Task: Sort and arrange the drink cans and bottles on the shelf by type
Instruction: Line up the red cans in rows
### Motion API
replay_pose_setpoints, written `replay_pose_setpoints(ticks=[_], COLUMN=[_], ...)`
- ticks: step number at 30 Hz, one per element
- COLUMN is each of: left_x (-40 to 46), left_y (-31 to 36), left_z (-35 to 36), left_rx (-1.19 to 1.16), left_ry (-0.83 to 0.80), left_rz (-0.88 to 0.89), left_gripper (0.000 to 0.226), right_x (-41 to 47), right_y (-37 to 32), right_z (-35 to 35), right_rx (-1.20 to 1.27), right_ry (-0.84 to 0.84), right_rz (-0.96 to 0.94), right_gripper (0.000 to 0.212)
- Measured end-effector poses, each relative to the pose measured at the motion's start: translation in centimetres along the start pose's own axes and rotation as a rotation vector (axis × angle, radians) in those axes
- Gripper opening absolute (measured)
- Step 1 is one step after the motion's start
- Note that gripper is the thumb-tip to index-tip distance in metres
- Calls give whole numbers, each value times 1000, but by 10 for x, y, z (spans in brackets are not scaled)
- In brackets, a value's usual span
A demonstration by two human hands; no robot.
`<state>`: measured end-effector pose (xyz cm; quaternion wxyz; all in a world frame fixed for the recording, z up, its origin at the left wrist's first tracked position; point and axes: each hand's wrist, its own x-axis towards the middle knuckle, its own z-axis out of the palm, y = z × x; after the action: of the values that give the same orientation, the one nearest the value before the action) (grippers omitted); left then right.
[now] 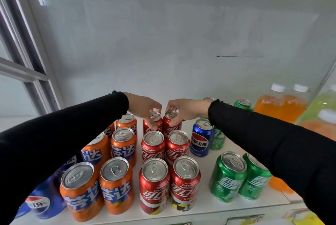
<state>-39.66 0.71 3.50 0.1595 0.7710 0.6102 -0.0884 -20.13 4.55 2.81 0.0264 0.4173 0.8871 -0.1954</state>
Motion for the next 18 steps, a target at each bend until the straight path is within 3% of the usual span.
replay_pose_setpoints(ticks=[8, 12, 18], left_x=[-1, 0, 31], left_y=[-2, 13, 61], left_z=[-8, -26, -41], left_rx=[-45, -133, -190], left_ry=[-67, -14, 95], left_rz=[-36, 61, 232], left_gripper=[76, 79, 64], right_x=[-17, -44, -79], right_y=[7, 31, 57], right_z=[-25, -65, -91], right_rx=[227, 164, 53], right_ry=[-14, 60, 134], right_rz=[39, 90, 223], right_gripper=[58, 50, 54])
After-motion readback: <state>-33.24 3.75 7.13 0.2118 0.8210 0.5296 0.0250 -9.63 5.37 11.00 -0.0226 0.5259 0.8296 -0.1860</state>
